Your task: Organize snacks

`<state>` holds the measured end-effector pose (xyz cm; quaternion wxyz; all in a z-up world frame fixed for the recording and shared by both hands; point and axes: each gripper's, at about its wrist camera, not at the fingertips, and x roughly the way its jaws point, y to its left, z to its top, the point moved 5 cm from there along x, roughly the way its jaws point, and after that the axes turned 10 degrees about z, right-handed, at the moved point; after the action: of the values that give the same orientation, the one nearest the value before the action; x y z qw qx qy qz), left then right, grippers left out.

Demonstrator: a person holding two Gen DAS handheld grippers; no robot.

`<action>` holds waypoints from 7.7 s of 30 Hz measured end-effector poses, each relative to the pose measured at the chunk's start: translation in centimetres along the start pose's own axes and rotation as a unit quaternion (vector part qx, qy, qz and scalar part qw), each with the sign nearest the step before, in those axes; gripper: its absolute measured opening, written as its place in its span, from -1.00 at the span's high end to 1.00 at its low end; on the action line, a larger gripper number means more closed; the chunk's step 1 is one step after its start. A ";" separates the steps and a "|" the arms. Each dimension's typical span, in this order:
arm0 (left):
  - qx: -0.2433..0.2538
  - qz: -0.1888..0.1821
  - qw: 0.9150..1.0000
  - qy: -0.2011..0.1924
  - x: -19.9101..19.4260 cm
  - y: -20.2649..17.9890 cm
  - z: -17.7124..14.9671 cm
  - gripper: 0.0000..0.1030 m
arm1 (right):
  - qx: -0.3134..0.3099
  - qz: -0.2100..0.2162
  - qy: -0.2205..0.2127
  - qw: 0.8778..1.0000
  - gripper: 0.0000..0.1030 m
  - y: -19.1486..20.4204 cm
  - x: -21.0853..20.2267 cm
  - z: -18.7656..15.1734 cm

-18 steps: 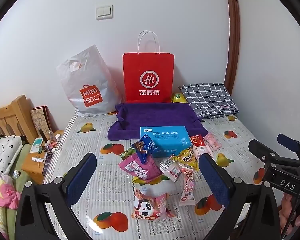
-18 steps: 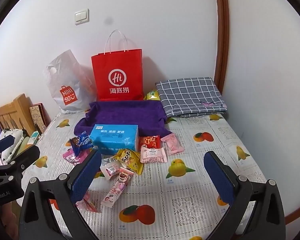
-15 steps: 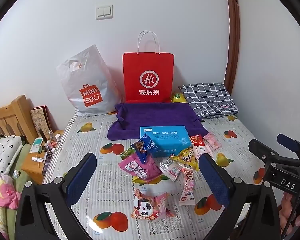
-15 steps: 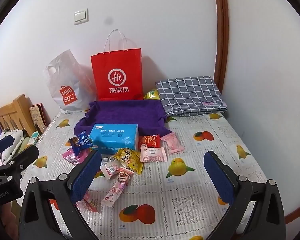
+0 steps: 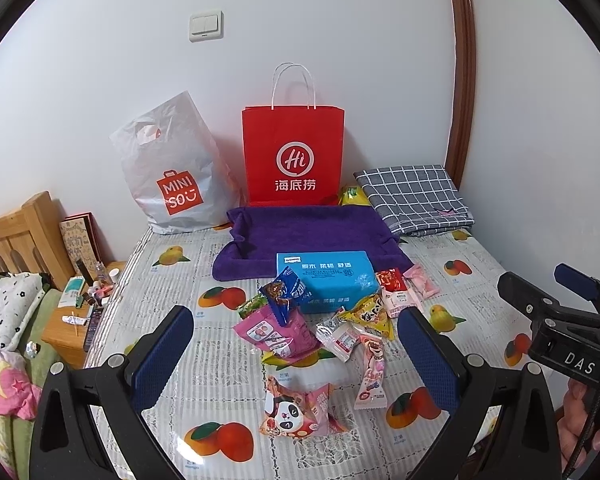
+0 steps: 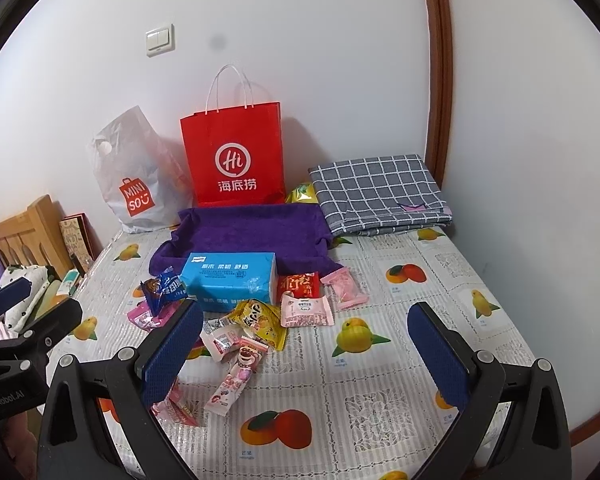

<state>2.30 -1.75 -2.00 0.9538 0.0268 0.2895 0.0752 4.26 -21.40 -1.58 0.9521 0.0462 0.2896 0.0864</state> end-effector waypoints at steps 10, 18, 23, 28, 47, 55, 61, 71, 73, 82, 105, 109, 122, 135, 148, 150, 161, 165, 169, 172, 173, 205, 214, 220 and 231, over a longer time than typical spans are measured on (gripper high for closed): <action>-0.004 -0.003 1.000 0.000 0.0 0.1 -0.3 -0.99 | -0.009 -0.011 0.010 1.000 -0.97 -0.1 -0.2 0.0; -0.007 -0.004 1.000 -0.001 -0.1 0.3 -0.4 -0.99 | -0.002 -0.001 0.004 1.000 -0.97 -0.1 -0.1 0.0; -0.009 -0.006 1.000 -0.002 -0.1 0.4 -0.5 -0.99 | -0.005 -0.002 0.006 1.000 -0.97 0.3 -0.1 -0.1; -0.010 -0.006 1.000 -0.002 -0.1 0.4 -0.5 -0.99 | -0.007 -0.001 -0.001 1.000 -0.97 0.7 -0.2 -0.1; -0.008 -0.012 0.999 0.044 2.9 1.0 -3.5 -0.99 | 0.002 0.019 0.007 1.000 -0.97 0.4 1.7 -1.6; 0.004 -0.008 0.995 0.101 6.8 1.2 -8.0 -0.99 | 0.025 0.012 0.028 0.999 -0.95 -1.0 4.6 -3.1; 0.010 -0.027 0.991 0.134 9.1 0.0 -10.8 -0.98 | 0.016 -0.005 0.043 0.999 -0.94 -1.8 7.1 -4.2; 0.013 -0.038 0.984 0.172 12.8 -1.4 -13.5 -0.72 | 0.031 -0.010 0.076 0.997 -0.92 -3.5 10.4 -6.2; 0.003 -0.051 0.983 0.177 13.4 -1.2 -13.6 -0.34 | 0.030 -0.011 0.079 0.996 -0.92 -3.7 10.9 -6.5; -0.023 -0.038 0.985 0.167 15.2 1.3 -11.5 -0.18 | 0.043 -0.008 0.097 0.994 -0.86 -5.2 13.3 -7.4; -0.043 -0.038 0.982 0.181 21.2 3.3 -8.9 -0.22 | 0.045 -0.028 0.117 0.992 -0.43 -12.1 23.5 -3.3; -0.053 -0.043 0.980 0.186 21.6 3.5 -8.8 -0.22 | 0.048 -0.018 0.130 0.990 -0.33 -12.9 25.7 -3.1; -0.059 -0.044 0.978 0.195 21.9 3.8 -8.6 -0.19 | 0.026 0.020 0.157 0.987 0.32 -11.9 27.8 -3.7; -0.068 -0.049 0.980 0.180 19.2 4.9 -8.2 -0.18 | 0.033 0.031 0.147 0.988 0.33 -9.5 20.9 -6.1; -0.060 -0.070 0.985 0.146 15.6 4.2 -5.6 -0.18 | 0.025 0.070 0.144 0.987 0.33 -5.0 18.1 -6.3; -0.058 -0.078 0.985 0.142 15.2 3.9 -5.0 -0.18 | 0.022 0.074 0.139 0.987 0.33 -4.3 17.7 -5.9; -0.041 -0.101 0.987 0.121 14.0 2.3 -2.1 -0.18 | 0.015 0.076 0.115 0.990 0.33 -2.0 16.3 -2.8; -0.036 -0.109 0.986 0.119 14.0 1.7 -1.1 -0.18 | 0.015 0.080 0.109 0.991 0.33 -1.5 16.1 -1.9; -0.031 -0.121 0.985 0.117 14.2 0.9 0.1 -0.18 | 0.013 0.084 0.111 0.990 0.33 -0.7 16.2 -1.3; -0.027 -0.127 0.985 0.115 14.4 0.4 1.1 -0.18 | 0.010 0.088 0.110 0.990 0.33 -0.3 16.4 -0.8; -0.026 -0.129 0.985 0.115 14.5 0.3 1.3 -0.18 | 0.010 0.089 0.110 0.990 0.33 -0.2 16.4 -0.5; -0.003 -0.118 0.986 0.121 25.2 -1.9 12.4 -0.18 | 0.010 0.081 0.102 0.991 0.33 -2.2 27.9 11.9; 0.001 -0.097 0.986 0.135 29.3 -0.7 12.7 -0.18 | -0.002 0.086 0.105 0.991 0.33 -2.0 31.9 13.7; -0.023 -0.080 0.984 0.156 32.2 1.6 12.4 -0.18 | -0.003 0.075 0.100 0.992 0.33 -3.2 33.8 14.7; 0.001 -0.078 0.981 0.175 36.5 -0.1 12.3 -0.18 | -0.004 0.061 0.137 0.989 0.33 -5.7 38.6 13.7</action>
<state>39.07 3.82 -11.82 0.8913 -0.0079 0.4533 0.0040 44.26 -20.11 -12.02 0.8964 0.0477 0.4140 0.1510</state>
